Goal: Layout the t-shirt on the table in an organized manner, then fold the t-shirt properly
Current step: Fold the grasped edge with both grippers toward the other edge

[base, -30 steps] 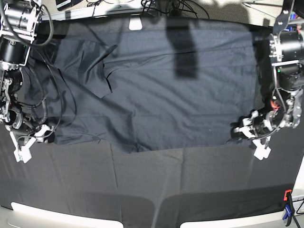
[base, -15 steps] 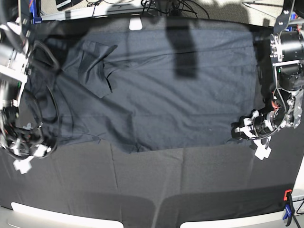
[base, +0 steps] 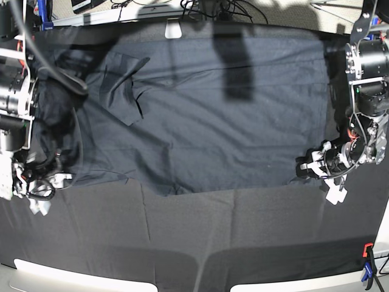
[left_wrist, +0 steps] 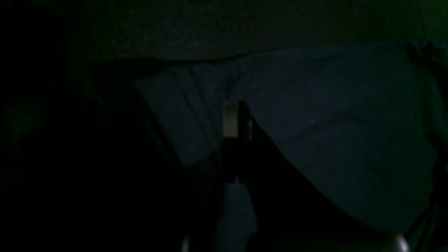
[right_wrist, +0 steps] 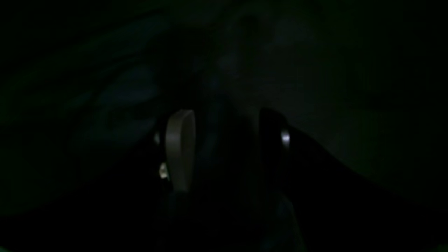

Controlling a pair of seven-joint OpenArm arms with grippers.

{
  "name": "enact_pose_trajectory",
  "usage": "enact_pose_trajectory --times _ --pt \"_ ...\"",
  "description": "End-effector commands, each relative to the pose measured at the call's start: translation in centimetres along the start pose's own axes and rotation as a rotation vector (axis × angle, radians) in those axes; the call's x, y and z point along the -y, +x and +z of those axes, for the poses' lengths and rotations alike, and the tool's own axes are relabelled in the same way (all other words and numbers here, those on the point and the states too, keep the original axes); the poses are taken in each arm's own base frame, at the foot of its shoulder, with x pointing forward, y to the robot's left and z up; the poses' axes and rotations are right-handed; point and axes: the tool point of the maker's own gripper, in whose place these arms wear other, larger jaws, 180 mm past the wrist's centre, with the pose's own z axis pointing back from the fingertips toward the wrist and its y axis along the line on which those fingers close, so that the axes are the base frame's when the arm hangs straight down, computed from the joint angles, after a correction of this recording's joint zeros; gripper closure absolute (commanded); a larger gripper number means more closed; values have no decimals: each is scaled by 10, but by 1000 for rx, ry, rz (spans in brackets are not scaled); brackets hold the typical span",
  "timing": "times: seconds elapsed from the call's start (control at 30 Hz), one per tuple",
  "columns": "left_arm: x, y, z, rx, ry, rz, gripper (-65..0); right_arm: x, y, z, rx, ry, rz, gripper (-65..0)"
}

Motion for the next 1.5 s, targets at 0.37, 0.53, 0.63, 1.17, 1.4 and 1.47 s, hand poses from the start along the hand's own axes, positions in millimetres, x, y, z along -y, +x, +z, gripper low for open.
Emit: enact_pose_trajectory --times 0.37,0.53,0.63,1.17,1.4,1.47 --pt "-6 7 6 53 9 -1 0 9 1 1 23 -10 -24 -290" --pt "-5 11 6 76 8 -3 0 7 -14 -8 -8 4 -47 -191" --pt "-5 15 6 94 7 -3 0 -1 -26 -18 -13 26 -41 -77" --pt "23 103 42 400 -73 -27 0 -34 14 1 283 81 190 0" --pt "25 121 62 460 -94 6 0 -24 22 35 442 53 162 0" --pt "24 121 62 454 -92 4 0 -10 25 48 487 32 123 0"
